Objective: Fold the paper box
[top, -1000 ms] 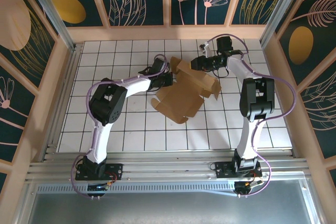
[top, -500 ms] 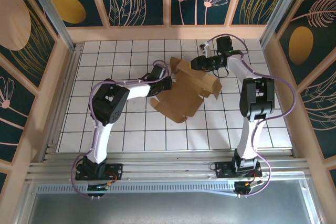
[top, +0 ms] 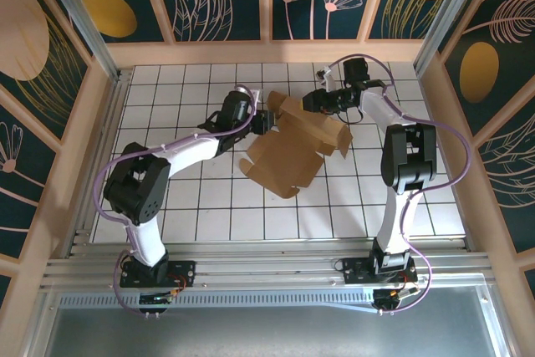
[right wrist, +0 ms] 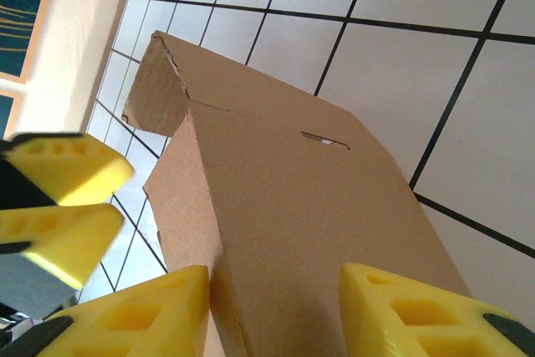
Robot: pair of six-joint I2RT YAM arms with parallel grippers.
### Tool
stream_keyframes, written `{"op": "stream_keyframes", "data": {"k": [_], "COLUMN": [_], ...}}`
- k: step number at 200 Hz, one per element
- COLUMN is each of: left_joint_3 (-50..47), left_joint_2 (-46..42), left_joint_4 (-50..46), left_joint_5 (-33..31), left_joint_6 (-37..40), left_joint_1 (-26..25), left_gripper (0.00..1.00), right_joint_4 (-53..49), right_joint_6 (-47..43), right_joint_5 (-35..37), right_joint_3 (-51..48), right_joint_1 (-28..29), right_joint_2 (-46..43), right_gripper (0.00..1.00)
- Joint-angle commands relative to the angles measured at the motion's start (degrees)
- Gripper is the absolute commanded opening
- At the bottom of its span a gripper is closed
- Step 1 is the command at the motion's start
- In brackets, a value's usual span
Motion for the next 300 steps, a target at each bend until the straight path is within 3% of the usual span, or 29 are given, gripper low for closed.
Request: {"op": "stream_keyframes", "data": {"k": [1, 51, 77, 106, 135, 205, 263, 300], "left_joint_3": [6.8, 16.2, 20.3, 23.8, 29.6, 41.4, 41.5, 43.8], "left_joint_2": [4.0, 10.9, 13.8, 15.5, 17.3, 21.0, 21.5, 20.1], "left_joint_4": [-7.2, -12.9, -16.1, -18.7, -22.3, -33.5, -28.0, -32.1], "left_joint_5": [-5.1, -4.1, -0.4, 3.2, 8.4, 12.0, 21.7, 21.1], "left_joint_6": [4.9, 1.3, -0.6, -3.9, -8.6, -16.3, -25.1, -26.1], "left_joint_1": [0.1, 0.1, 0.1, 0.1, 0.1, 0.1, 0.1, 0.1], "left_gripper": [0.42, 0.30, 0.25, 0.07, 0.00, 0.00, 0.00, 0.00], "right_joint_4": [-1.6, -1.9, -1.7, -1.0, 0.0, -0.1, -0.2, -0.2], "right_joint_6": [0.0, 0.0, 0.0, 0.5, 1.1, 1.4, 1.2, 1.1], "right_joint_5": [3.1, 3.9, 4.5, 5.1, 5.3, 6.8, 7.2, 7.6], "right_joint_3": [-0.9, -0.9, -1.2, -1.8, -2.3, -1.8, -2.4, -2.7], "right_joint_1": [0.5, 0.6, 0.8, 1.1, 1.5, 2.2, 2.4, 2.3], "right_joint_2": [1.4, 1.3, 1.3, 1.3, 1.3, 1.7, 1.6, 1.5], "right_gripper": [0.45, 0.45, 0.45, 0.45, 0.44, 0.41, 0.41, 0.40]}}
